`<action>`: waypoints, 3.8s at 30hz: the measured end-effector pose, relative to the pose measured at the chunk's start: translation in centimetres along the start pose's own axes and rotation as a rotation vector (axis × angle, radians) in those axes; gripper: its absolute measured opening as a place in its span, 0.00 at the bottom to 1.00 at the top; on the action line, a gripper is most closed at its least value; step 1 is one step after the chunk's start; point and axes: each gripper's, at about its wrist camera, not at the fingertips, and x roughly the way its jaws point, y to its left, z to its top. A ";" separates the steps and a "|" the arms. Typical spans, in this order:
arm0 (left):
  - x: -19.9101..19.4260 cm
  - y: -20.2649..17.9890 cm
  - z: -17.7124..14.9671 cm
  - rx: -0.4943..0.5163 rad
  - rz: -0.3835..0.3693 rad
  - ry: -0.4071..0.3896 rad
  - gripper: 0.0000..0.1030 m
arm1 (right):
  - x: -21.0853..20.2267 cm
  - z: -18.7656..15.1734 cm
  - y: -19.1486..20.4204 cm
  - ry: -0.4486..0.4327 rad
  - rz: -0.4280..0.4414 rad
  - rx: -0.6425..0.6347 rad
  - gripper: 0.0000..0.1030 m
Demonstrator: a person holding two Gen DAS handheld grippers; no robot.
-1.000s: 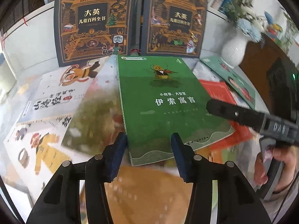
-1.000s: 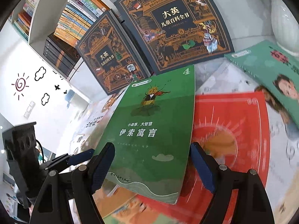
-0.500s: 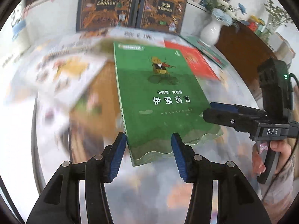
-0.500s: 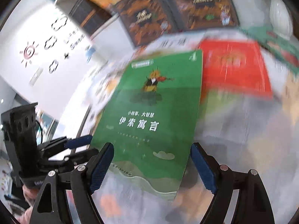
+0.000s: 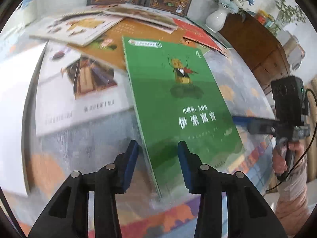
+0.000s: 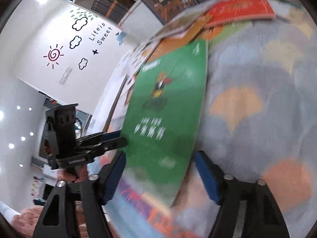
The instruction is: Organize books
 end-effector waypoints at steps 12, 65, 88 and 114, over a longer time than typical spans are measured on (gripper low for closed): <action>0.9 3.1 1.5 -0.119 -0.094 -0.045 0.33 | 2.1 4.5 -1.3 0.080 0.087 -0.060 0.62; -7.3 5.6 -0.2 -0.232 0.013 -0.218 0.31 | 3.1 5.8 10.4 -0.157 -0.054 -0.208 0.20; -15.2 19.2 -0.5 -0.303 0.210 -0.341 0.34 | 17.0 8.9 22.2 -0.201 -0.018 -0.358 0.21; -11.9 24.5 -2.1 -0.362 0.211 -0.310 0.40 | 24.7 6.7 20.5 -0.058 -0.081 -0.341 0.23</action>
